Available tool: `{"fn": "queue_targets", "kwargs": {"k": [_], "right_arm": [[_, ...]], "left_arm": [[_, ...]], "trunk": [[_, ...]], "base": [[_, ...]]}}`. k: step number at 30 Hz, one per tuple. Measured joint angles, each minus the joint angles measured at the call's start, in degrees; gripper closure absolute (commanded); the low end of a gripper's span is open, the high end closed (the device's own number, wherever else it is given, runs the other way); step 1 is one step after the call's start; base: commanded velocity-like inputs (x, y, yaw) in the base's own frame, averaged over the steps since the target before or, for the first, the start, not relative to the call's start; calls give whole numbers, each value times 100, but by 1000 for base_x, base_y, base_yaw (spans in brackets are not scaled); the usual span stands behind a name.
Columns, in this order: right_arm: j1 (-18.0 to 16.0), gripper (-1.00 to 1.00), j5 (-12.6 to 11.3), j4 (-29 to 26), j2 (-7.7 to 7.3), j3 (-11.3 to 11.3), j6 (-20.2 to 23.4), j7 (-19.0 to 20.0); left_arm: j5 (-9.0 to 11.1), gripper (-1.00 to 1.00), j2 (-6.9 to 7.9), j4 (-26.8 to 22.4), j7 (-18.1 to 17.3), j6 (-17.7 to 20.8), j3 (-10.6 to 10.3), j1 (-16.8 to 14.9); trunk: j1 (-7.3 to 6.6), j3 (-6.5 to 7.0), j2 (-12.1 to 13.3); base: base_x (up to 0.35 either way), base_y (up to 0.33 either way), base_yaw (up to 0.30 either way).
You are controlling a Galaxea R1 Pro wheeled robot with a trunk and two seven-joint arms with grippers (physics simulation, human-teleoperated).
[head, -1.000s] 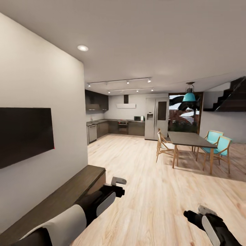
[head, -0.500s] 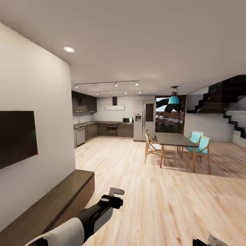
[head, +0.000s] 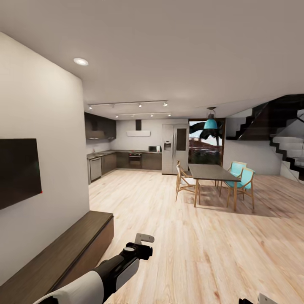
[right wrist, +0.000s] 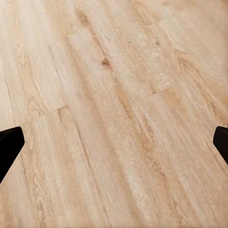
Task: Place each of the two pumpkins and all three candles from the living room inside a cabinet in the living room (use any cabinet), then make sure every cabinet is closed, and position the cauldron so it is next to a table in the living room.
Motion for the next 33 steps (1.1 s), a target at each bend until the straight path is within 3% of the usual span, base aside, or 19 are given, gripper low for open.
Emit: {"fn": "queue_targets", "kwargs": {"k": [33], "right_arm": [[0,-100,-9,83,-8,-16,22,-13]], "left_arm": [[0,-100,0,-4,-4,-27,-9,35]], "trunk": [[-725,286,1325]], "base": [[0,0,4]]}}
